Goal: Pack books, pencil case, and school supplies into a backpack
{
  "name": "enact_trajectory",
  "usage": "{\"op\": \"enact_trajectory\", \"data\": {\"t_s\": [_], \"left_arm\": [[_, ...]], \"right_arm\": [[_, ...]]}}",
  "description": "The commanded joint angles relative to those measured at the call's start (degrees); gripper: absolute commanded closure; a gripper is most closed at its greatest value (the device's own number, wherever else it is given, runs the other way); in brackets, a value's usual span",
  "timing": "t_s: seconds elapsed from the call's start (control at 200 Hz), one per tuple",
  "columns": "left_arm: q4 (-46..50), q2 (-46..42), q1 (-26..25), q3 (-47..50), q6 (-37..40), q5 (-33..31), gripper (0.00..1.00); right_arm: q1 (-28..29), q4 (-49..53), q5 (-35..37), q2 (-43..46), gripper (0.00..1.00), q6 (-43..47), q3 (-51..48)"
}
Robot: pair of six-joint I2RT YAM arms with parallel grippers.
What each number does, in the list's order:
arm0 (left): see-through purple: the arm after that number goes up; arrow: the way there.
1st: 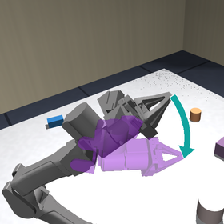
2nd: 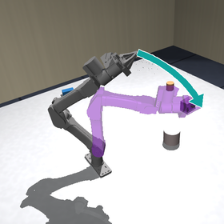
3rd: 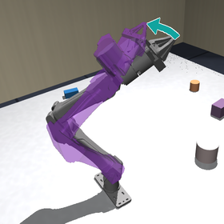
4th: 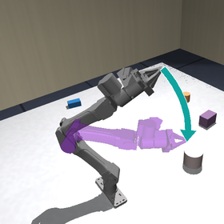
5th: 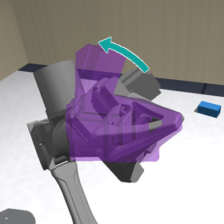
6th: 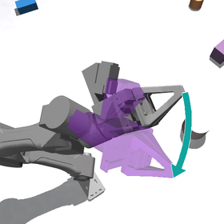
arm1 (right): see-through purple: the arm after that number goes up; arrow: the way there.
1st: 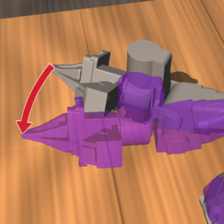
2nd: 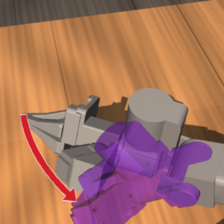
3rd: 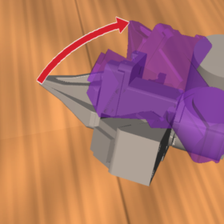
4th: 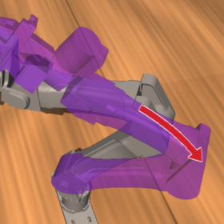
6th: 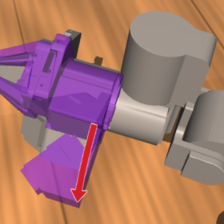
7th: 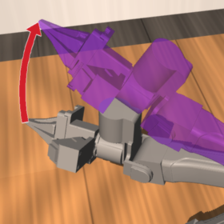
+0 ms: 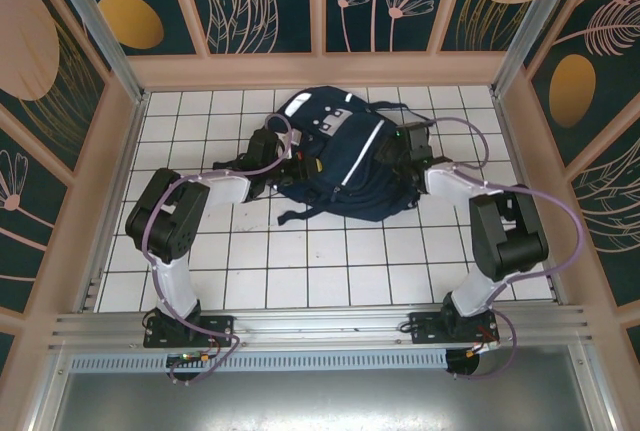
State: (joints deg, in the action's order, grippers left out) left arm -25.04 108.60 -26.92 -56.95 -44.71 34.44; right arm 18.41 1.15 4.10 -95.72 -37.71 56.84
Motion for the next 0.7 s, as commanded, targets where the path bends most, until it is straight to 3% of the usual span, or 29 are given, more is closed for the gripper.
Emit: {"op": "enact_trajectory", "data": {"t_s": [0.0,0.18,0.39,0.515,0.695], "left_arm": [[-3.42,-1.82,-3.46,2.54,-3.24,6.24,1.00],[-10.04,-1.96,-4.02,1.58,-10.34,3.39,1.00],[-14.04,-3.33,-4.14,-1.81,-14.95,-2.14,1.00],[-17.53,-2.72,-4.12,-1.73,-17.32,-3.71,1.00],[-22.75,-0.99,-4.24,-1.53,-21.76,-2.79,1.00]], "right_arm": [[0.61,2.42,1.49,-1.71,0.25,3.19,6.40],[0.97,11.61,7.10,2.52,0.22,2.61,7.25],[4.96,22.05,15.37,14.15,0.23,1.76,3.80],[10.30,23.32,11.09,18.83,0.30,-0.51,2.22],[19.19,18.69,6.12,16.63,0.42,-6.34,0.74]]}}
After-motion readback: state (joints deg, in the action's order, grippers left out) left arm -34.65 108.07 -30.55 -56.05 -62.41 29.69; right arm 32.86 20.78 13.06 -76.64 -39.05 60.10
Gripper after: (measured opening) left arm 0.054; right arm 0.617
